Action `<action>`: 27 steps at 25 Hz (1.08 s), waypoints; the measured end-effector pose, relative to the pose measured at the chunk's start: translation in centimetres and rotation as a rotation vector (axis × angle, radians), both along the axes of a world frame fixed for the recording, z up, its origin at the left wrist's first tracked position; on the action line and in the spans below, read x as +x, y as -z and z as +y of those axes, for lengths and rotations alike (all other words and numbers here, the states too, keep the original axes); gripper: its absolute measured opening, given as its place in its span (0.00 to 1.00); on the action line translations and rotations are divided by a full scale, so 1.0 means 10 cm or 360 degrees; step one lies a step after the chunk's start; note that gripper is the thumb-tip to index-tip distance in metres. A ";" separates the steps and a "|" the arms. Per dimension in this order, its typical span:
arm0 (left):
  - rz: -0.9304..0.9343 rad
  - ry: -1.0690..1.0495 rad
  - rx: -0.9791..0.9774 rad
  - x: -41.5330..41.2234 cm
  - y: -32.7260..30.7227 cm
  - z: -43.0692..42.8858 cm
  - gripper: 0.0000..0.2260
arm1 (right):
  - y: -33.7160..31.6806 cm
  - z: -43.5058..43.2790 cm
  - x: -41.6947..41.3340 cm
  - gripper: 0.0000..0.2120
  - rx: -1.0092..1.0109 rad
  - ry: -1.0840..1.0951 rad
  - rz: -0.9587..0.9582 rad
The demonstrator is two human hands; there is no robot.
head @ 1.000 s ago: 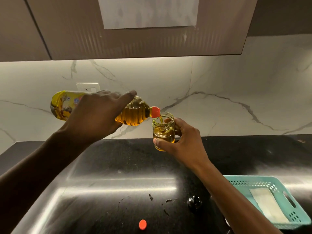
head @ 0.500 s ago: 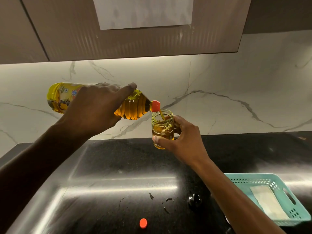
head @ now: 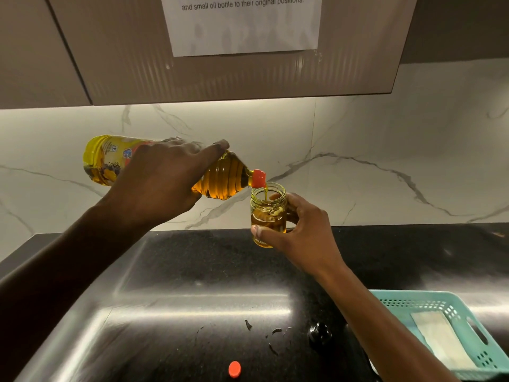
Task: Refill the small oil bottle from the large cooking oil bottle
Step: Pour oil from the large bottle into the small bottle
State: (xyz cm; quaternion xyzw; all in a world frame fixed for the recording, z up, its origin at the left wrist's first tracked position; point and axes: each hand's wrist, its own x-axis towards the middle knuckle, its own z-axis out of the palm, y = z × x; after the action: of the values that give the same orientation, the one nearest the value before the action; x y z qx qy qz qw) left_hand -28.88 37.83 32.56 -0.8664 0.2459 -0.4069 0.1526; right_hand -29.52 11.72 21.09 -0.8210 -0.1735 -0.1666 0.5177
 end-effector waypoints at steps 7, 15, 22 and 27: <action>-0.0019 -0.0004 0.0011 0.01 -0.01 0.01 0.35 | -0.02 0.00 -0.01 0.32 0.0004 0.0005 0.0024; -0.0034 -0.0013 0.0019 0.01 -0.04 0.01 0.36 | -0.01 0.01 0.00 0.33 0.0010 -0.0012 0.0019; -0.0021 -0.0029 0.0021 0.00 -0.06 0.01 0.36 | 0.00 0.00 0.01 0.34 0.0003 -0.0016 0.0014; -0.0026 -0.0066 0.0034 0.00 -0.08 0.00 0.37 | -0.01 0.02 0.00 0.34 0.0027 -0.0015 0.0022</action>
State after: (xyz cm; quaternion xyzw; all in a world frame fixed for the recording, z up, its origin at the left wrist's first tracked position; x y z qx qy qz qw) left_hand -28.93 37.82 33.34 -0.8663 0.2309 -0.4082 0.1722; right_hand -29.50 11.89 21.18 -0.8170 -0.1724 -0.1599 0.5266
